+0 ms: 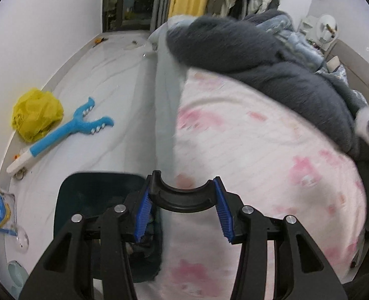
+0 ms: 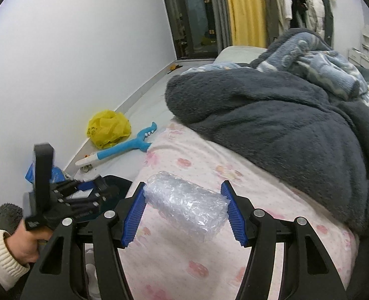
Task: Collect trash
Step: 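Carry the black piece and bubble wrap over the dark green bin with both grippers, then open the left gripper to drop the black piece while the right drops the bubble wrap into the bin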
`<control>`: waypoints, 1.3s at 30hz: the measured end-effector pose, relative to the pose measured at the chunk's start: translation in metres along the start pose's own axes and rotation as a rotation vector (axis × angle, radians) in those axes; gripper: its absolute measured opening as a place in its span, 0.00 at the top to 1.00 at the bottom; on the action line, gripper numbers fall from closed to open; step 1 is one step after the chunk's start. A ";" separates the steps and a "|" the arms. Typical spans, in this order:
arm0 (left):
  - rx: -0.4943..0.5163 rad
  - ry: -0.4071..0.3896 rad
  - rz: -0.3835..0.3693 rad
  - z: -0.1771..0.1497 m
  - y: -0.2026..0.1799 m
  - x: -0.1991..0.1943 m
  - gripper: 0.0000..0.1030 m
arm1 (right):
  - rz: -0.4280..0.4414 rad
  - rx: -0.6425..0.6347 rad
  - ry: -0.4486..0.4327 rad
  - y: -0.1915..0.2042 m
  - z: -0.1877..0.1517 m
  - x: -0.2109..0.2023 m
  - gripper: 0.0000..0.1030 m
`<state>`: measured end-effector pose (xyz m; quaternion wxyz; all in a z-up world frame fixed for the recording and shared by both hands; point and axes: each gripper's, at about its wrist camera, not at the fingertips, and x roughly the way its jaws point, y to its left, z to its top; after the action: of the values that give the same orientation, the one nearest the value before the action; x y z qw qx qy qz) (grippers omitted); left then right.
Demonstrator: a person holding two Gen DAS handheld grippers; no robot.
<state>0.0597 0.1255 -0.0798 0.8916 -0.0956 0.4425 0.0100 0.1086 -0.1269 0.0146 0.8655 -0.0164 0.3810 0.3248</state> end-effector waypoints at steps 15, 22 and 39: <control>-0.012 0.073 0.037 -0.017 0.066 0.025 0.52 | 0.098 -0.023 -0.014 0.069 0.033 0.031 0.40; -0.097 0.162 0.061 -0.038 0.115 0.043 0.52 | 0.135 -0.060 0.011 0.107 0.041 0.053 0.40; -0.137 0.376 0.031 -0.072 0.151 0.071 0.49 | 0.178 -0.133 0.125 0.177 0.035 0.127 0.40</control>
<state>0.0307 0.2563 -0.2031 0.7844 -0.1496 0.6009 0.0358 0.0929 0.0919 -0.0075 0.8048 -0.0604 0.4119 0.4232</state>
